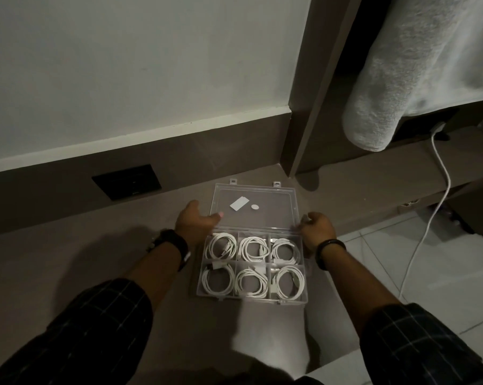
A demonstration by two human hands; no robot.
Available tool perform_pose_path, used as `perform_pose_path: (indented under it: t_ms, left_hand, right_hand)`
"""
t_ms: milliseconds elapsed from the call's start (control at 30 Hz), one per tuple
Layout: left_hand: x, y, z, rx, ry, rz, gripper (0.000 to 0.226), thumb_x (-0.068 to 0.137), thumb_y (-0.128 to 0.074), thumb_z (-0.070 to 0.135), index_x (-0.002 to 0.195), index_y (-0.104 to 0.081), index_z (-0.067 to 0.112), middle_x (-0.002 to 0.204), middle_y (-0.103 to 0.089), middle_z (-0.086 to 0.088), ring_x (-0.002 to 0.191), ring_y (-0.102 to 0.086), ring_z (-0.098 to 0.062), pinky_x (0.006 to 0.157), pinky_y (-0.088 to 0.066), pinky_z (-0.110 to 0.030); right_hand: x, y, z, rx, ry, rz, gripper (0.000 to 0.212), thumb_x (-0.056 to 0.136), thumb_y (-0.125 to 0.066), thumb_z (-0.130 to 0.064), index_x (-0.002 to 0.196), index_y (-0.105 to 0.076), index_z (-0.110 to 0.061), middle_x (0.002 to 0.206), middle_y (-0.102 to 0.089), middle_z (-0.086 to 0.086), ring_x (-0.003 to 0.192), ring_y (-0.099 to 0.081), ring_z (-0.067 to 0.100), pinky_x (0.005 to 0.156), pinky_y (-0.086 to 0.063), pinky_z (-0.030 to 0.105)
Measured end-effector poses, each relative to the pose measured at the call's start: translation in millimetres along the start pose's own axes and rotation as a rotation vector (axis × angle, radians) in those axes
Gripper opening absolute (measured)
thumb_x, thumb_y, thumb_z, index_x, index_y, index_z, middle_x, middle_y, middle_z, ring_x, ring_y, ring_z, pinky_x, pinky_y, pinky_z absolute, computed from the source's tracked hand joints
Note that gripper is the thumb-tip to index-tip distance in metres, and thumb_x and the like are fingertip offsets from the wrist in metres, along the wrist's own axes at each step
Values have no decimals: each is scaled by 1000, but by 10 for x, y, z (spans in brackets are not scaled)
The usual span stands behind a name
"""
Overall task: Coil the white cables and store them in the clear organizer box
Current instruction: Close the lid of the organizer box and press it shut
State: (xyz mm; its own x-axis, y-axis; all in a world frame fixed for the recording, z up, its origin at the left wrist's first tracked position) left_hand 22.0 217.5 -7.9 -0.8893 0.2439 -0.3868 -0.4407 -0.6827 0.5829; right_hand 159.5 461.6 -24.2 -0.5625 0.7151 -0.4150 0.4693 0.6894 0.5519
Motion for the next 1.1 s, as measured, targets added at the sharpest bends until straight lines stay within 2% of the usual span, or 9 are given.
perform_pose_path:
  t_ms: [133,233,333,400,467,600,767,933,1100]
  left_hand:
    - [57,-14,88,-532,105,-237,61,72,-65,63,104,-56,12,108,-56,-16,96,-57,-42,86,-45,-47]
    - [-33,98,148,-750,106,-286,87,66,-49,82,123,-58,17,118,-59,-18,101,-55,-29,88,-44,-37]
    - [-214,304,148,-784,41,-286,96,62,-34,90,98,-73,10,106,-52,-14,87,-47,-28,81,-37,-35]
    - [-413,403,77,-673,6,-278,92,67,-29,86,88,-75,10,106,-66,-14,98,-59,-27,91,-40,-37]
    - [-671,401,-65,-502,-49,-313,73,77,-34,75,86,-76,16,105,-73,-5,105,-62,-19,96,-41,-33]
    - [-1159,206,-389,-182,-243,-413,18,91,-60,15,103,-72,14,114,-68,-2,105,-62,-9,86,-48,-13]
    - [-1302,-13,-591,452,-796,-167,27,87,-60,27,113,-66,22,130,-59,-6,125,-49,-21,104,-40,-31]
    - [-1109,-196,-680,850,-747,-279,52,91,-50,20,140,-34,20,157,-19,-14,144,-13,-34,116,-20,-42]
    - [-1208,-205,-550,998,-909,-107,44,80,-38,13,113,-66,9,121,-66,-18,111,-62,-36,80,-58,-40]
  right_hand:
    - [11,-49,-34,232,-29,-75,29,80,-61,5,108,-64,-2,96,-69,18,79,-63,28,64,-54,30]
    - [-143,36,-108,493,-2,-105,21,90,-54,-22,85,-71,-10,74,-70,9,61,-62,23,46,-48,20]
    - [-314,159,-139,694,-23,-179,54,95,-32,-48,79,-74,-17,100,-71,20,95,-65,36,87,-52,43]
    - [-457,224,-158,610,52,-254,66,95,-23,-55,88,-72,-12,109,-68,23,106,-61,36,103,-42,50]
    - [-652,271,-116,403,181,-274,66,92,-24,-59,90,-73,-16,102,-74,5,102,-65,17,95,-47,36]
    - [-1063,266,89,-36,458,-282,24,88,-54,-41,87,-74,-27,93,-73,-10,88,-65,-1,76,-49,12]
    - [-1250,55,518,-590,650,-371,31,88,-61,-28,118,-64,-21,151,-35,0,141,-30,17,113,-26,25]
    - [-1333,-19,524,-618,742,-276,46,87,-57,-18,133,-50,-12,157,-22,6,146,-14,24,117,-15,32]
    - [-1261,-154,486,-745,755,-304,58,87,-61,-22,137,-40,-3,156,-21,15,145,-19,26,119,-11,31]
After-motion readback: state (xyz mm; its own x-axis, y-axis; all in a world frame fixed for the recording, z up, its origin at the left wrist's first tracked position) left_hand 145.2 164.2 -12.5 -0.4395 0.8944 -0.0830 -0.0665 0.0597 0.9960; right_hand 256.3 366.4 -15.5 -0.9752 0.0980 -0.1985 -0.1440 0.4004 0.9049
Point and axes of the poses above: each hand's wrist, its own x-axis towards the middle knuckle, its own y-axis out of the back of the hand, z = x × y, the point moved 3 cm from there along x, towards the middle knuckle
